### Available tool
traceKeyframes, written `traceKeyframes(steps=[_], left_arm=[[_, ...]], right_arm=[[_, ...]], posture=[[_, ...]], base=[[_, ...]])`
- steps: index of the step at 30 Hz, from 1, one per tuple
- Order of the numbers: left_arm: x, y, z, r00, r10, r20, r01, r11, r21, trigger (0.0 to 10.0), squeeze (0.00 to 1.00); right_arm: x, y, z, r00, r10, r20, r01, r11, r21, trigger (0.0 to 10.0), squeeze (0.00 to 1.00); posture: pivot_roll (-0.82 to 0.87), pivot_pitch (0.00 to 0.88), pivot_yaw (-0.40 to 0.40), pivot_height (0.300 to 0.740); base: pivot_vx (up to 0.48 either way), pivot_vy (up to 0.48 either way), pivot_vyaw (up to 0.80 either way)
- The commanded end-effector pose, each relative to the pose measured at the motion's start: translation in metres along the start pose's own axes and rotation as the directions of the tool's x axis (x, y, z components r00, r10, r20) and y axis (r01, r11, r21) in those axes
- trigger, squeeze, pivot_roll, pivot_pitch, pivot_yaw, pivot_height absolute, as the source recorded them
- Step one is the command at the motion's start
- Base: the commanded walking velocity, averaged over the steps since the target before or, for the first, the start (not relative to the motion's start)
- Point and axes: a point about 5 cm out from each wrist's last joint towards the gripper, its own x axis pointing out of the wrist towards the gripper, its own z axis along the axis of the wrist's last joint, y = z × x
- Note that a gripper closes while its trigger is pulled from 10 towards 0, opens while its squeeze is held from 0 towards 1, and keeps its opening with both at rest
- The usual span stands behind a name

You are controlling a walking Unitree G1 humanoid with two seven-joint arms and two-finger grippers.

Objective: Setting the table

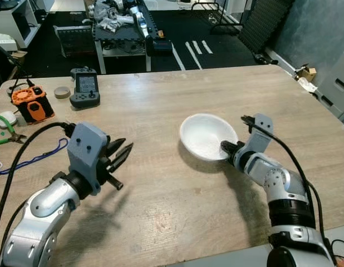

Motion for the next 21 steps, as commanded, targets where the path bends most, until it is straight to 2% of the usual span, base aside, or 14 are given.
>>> traceKeyframes(steps=[1, 2, 3, 4, 7, 10, 12, 14, 15, 16, 18, 19, 20, 21], left_arm=[[-0.001, -0.004, -0.001, 1.000, -0.017, -0.008, 0.017, 1.000, -0.008, 10.0, 0.00], [0.000, -0.005, -0.001, 1.000, -0.018, -0.009, 0.017, 1.000, -0.009, 10.0, 0.00], [0.001, -0.005, -0.001, 1.000, -0.019, -0.009, 0.019, 1.000, -0.011, 10.0, 0.00], [0.001, -0.006, -0.001, 1.000, -0.020, -0.009, 0.020, 1.000, -0.014, 10.0, 0.00], [0.001, -0.007, -0.002, 1.000, -0.021, -0.009, 0.021, 1.000, -0.018, 10.0, 0.00], [0.000, -0.011, -0.003, 1.000, -0.025, -0.015, 0.024, 0.999, -0.028, 10.0, 0.00], [0.000, -0.012, -0.004, 1.000, -0.026, -0.017, 0.025, 0.999, -0.031, 10.0, 0.00], [0.001, -0.013, -0.006, 1.000, -0.022, -0.023, 0.021, 0.999, -0.035, 10.0, 0.00], [0.001, -0.013, -0.006, 1.000, -0.022, -0.023, 0.021, 0.999, -0.035, 10.0, 0.00], [0.002, -0.014, -0.007, 1.000, -0.010, -0.023, 0.009, 0.999, -0.036, 10.0, 0.00], [0.007, -0.014, -0.010, 0.999, 0.030, -0.023, -0.031, 0.999, -0.038, 10.0, 0.00], [0.010, -0.014, -0.011, 0.998, 0.052, -0.021, -0.053, 0.998, -0.043, 10.0, 0.00], [0.013, -0.015, -0.012, 0.997, 0.079, -0.016, -0.079, 0.996, -0.051, 10.0, 0.00], [0.013, -0.015, -0.012, 0.997, 0.079, -0.016, -0.079, 0.996, -0.051, 10.0, 0.00]], right_arm=[[-0.002, 0.001, 0.010, 0.998, 0.003, 0.062, -0.006, 0.999, 0.041, 10.0, 1.00], [-0.003, 0.002, 0.015, 0.995, 0.010, 0.101, -0.015, 0.999, 0.052, 10.0, 1.00], [-0.007, 0.005, 0.025, 0.985, 0.030, 0.169, -0.041, 0.997, 0.063, 10.0, 0.60], [-0.012, 0.006, 0.032, 0.973, 0.044, 0.225, -0.059, 0.996, 0.063, 10.0, 0.00], [-0.016, 0.007, 0.038, 0.962, 0.050, 0.268, -0.066, 0.997, 0.050, 10.0, 0.00], [-0.036, 0.008, 0.049, 0.929, 0.051, 0.366, -0.069, 0.997, 0.037, 10.0, 0.00], [-0.041, 0.007, 0.051, 0.922, 0.044, 0.384, -0.061, 0.998, 0.033, 10.0, 0.00], [-0.055, 0.006, 0.057, 0.886, 0.011, 0.463, 0.018, 0.998, -0.057, 10.0, 0.00], [-0.055, 0.006, 0.057, 0.886, 0.011, 0.463, 0.018, 0.998, -0.057, 10.0, 0.00], [-0.064, 0.004, 0.061, 0.849, -0.017, 0.528, 0.093, 0.989, -0.118, 10.0, 0.00], [-0.083, 0.008, 0.063, 0.745, -0.009, 0.667, 0.244, 0.934, -0.261, 10.0, 0.00], [-0.090, 0.011, 0.060, 0.706, 0.003, 0.708, 0.289, 0.912, -0.292, 10.0, 0.00], [-0.094, 0.012, 0.052, 0.681, -0.001, 0.732, 0.318, 0.901, -0.295, 10.0, 0.00], [-0.094, 0.012, 0.052, 0.681, -0.001, 0.732, 0.318, 0.901, -0.295, 10.0, 0.00]], posture=[[-0.02, 0.055, 0.011, 0.740], [-0.02, 0.055, 0.011, 0.740], [-0.02, 0.056, 0.009, 0.740], [-0.02, 0.056, 0.009, 0.740], [-0.02, 0.056, 0.009, 0.740], [-0.02, 0.057, 0.008, 0.740], [-0.02, 0.057, 0.009, 0.740], [-0.02, 0.056, 0.011, 0.740], [-0.02, 0.056, 0.011, 0.740], [-0.02, 0.056, 0.011, 0.740], [-0.04, 0.050, 0.019, 0.740], [-0.04, 0.050, 0.019, 0.740], [-0.05, 0.047, 0.025, 0.740], [-0.05, 0.047, 0.025, 0.740]], base=[[0.000, 0.000, 0.00], [0.000, 0.000, 0.00], [0.000, 0.000, 0.00], [0.000, 0.000, 0.00], [0.000, 0.000, 0.00], [0.000, 0.000, 0.00], [0.000, 0.000, 0.00], [0.000, 0.000, 0.00], [0.000, 0.000, 0.00], [0.000, 0.000, 0.00], [0.000, 0.000, 0.00], [0.000, 0.000, 0.00], [0.000, 0.000, 0.00], [0.000, 0.000, 0.00]])
